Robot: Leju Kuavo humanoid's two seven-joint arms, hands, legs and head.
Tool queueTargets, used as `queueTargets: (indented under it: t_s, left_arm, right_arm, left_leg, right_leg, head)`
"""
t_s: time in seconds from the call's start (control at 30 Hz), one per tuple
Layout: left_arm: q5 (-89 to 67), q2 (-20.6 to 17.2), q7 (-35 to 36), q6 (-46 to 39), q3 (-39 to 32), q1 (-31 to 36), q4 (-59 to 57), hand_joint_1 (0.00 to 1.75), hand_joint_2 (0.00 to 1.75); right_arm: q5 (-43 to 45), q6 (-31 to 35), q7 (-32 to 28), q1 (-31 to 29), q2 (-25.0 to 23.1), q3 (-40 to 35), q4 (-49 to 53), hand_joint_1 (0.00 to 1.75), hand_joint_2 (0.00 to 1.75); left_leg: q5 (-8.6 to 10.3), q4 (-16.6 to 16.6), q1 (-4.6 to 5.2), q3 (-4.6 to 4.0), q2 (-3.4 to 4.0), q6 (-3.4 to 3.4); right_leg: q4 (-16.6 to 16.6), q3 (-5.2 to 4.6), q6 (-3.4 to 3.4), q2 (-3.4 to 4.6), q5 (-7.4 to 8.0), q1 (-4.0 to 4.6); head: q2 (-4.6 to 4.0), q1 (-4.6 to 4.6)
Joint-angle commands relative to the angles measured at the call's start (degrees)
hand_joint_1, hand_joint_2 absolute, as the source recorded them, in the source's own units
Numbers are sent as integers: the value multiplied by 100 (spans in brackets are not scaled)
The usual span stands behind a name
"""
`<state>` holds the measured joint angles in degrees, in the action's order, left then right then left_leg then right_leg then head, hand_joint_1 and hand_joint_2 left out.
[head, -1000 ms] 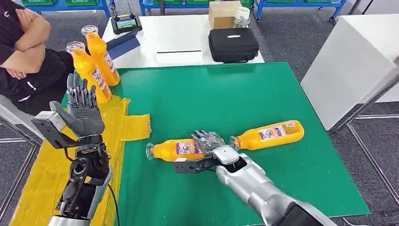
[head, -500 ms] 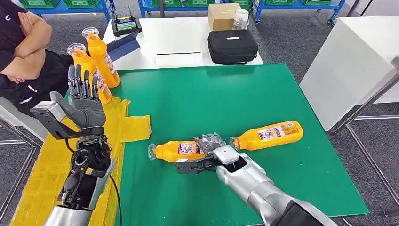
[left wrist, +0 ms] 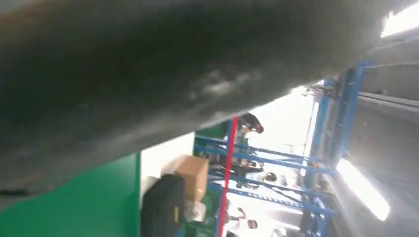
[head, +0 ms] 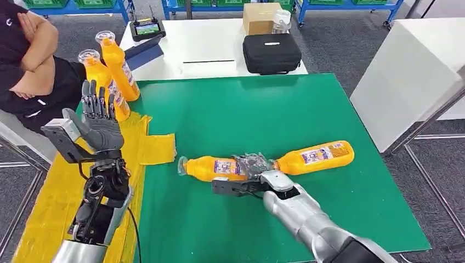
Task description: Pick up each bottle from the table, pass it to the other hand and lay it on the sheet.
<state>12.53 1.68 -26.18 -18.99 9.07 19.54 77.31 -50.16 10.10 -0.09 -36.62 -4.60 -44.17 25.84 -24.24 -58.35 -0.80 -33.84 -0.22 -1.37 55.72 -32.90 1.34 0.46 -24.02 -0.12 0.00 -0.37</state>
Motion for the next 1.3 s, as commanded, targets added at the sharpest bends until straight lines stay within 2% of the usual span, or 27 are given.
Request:
queueTargets:
  t_s: [0.03, 0.07, 0.13, 0.2, 0.33, 0.47, 0.57, 0.63, 0.83, 0.93, 1.07, 1.3]
  left_arm:
    - [-1836, -395, 78, -1463, 32, 201, -1164, 0, 175]
    - [-2637, -435, -14, -2082, -55, 193, -1334, 0, 175]
    - [-3837, -217, -50, -2101, -688, 76, -1274, 0, 175]
    - [-4903, 153, -206, -2101, -1295, 1, -1057, 0, 175]
    - [-3872, 22, 18, -1977, -690, -245, -656, 0, 175]
    - [-3134, -129, 60, -1722, -636, -368, -304, 0, 175]
    - [-2426, -164, 178, -1156, -528, -320, -231, 0, 175]
    - [-2144, -162, 183, -1002, -456, -292, -195, 0, 175]
    - [-97, -210, 506, 603, -113, -454, 142, 0, 175]
    - [795, -144, 726, 1252, 114, -587, 401, 0, 175]
    - [1262, -36, 977, 1441, 314, -390, 419, 0, 175]
    - [1504, -31, 1056, 1610, 312, -353, 332, 0, 175]
  right_arm:
    - [884, 466, -855, 491, 493, 1384, 1411, 175, 175]
    - [1212, 281, -997, 681, 663, 1675, 2318, 175, 175]
    - [1553, -65, -1005, 860, 850, 1952, 3336, 175, 175]
    - [1694, -183, -979, 910, 899, 2108, 3830, 175, 175]
    - [1791, -14, -1068, 1219, 988, 2263, 4198, 175, 175]
    - [2006, 113, -1329, 1160, 851, 2289, 4101, 175, 175]
    - [2163, 125, -1358, 915, 705, 2238, 4000, 175, 175]
    - [2256, 126, -1378, 802, 649, 2208, 3944, 175, 175]
    - [2644, 240, -1626, 653, 375, 2017, 3745, 175, 175]
    - [2233, 437, -1499, 482, -16, 1659, 3353, 175, 175]
    - [1954, 591, -1326, -36, -525, 1230, 2623, 175, 175]
    - [1899, 549, -1326, -121, -498, 1086, 2582, 175, 175]
  left_leg:
    - [10, 9, 3, -27, -17, 3]
    - [14, 14, 7, -37, -14, 4]
    - [13, 8, 9, -49, -11, 4]
    - [7, -5, 10, -84, 2, 2]
    - [22, -3, 6, -150, -15, 4]
    - [13, 0, 7, -134, -17, 6]
    - [20, -7, 3, -185, 4, 7]
    - [14, -11, 6, -179, 12, 8]
    - [16, -7, 5, -182, 11, 6]
    - [17, -4, 1, -188, 13, 7]
    - [9, -9, 5, -179, 38, 11]
    - [23, -3, -3, -197, 1, 9]
  right_leg:
    - [-8, -19, -3, -21, 6, -2]
    - [-9, -31, -4, -20, 9, -6]
    - [1, -43, -4, -17, 8, -8]
    - [15, -80, -2, -3, 7, -10]
    - [8, -140, 5, -20, 21, -7]
    - [6, -125, 4, -25, 9, -8]
    - [12, -180, 4, 0, 24, -4]
    - [19, -180, 3, 6, 19, -7]
    - [16, -183, 3, 4, 20, -6]
    - [10, -186, 3, 10, 24, -2]
    - [24, -187, 0, 31, 20, -6]
    - [15, -197, 4, -3, 22, 1]
  head:
    - [0, 2]
    - [0, 2]
    - [0, 4]
    - [0, 2]
    - [0, 0]
    - [0, 2]
    - [0, 0]
    - [0, 0]
    - [0, 2]
    - [0, 2]
    - [0, 0]
    - [0, 2]
